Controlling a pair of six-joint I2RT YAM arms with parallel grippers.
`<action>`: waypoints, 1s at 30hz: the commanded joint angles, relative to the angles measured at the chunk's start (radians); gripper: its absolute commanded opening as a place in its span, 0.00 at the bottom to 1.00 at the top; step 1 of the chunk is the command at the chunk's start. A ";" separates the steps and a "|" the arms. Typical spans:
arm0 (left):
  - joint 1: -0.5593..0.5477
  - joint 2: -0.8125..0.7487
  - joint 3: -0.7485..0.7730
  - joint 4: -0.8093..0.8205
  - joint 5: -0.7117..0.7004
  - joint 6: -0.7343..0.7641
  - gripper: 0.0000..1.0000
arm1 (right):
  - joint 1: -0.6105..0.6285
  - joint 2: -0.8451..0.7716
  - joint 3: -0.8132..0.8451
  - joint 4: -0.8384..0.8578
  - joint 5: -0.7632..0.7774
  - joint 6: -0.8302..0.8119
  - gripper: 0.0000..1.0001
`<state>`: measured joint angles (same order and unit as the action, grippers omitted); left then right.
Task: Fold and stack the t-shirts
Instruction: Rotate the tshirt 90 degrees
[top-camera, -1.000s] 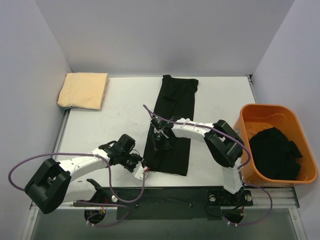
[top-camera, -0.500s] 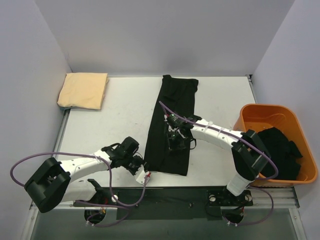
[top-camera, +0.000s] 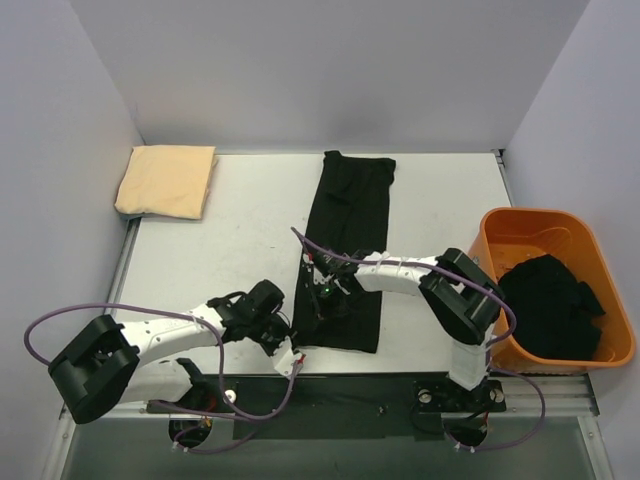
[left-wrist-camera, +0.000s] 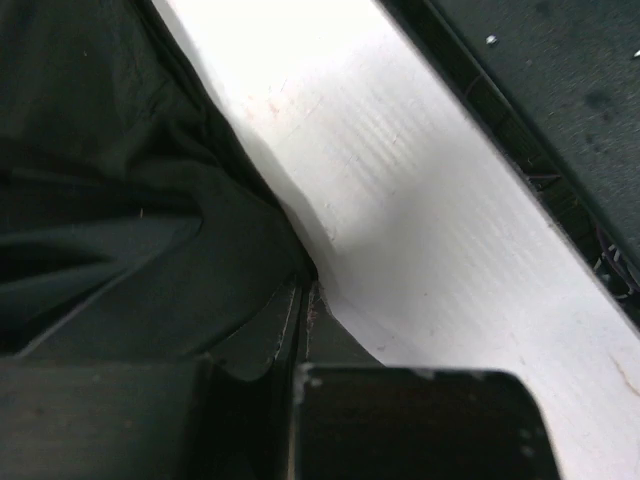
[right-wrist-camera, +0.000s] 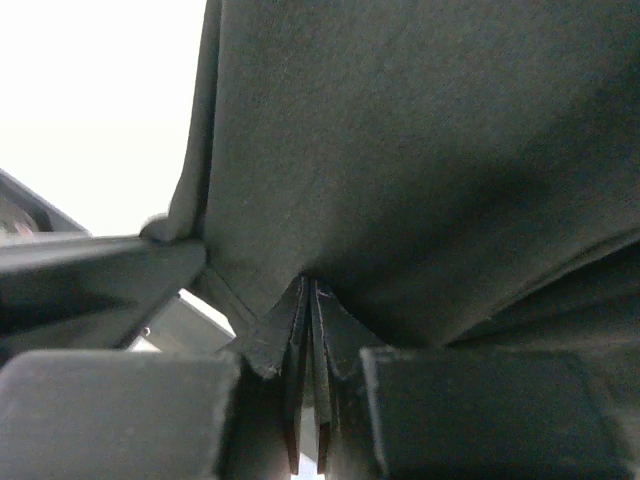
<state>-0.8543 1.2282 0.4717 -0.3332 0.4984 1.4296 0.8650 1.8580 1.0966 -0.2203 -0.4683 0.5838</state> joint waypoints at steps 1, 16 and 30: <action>-0.063 -0.012 0.019 -0.124 0.005 -0.102 0.00 | -0.003 -0.069 -0.153 -0.024 -0.030 0.014 0.00; -0.187 0.007 0.097 -0.125 0.038 -0.282 0.00 | -0.187 -0.237 -0.020 -0.185 0.037 -0.053 0.00; -0.193 -0.001 0.077 -0.090 -0.009 -0.273 0.00 | -0.329 0.077 0.145 -0.172 0.194 -0.085 0.00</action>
<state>-1.0393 1.2327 0.5358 -0.4480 0.4816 1.1625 0.5926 1.9793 1.2964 -0.3302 -0.3325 0.5346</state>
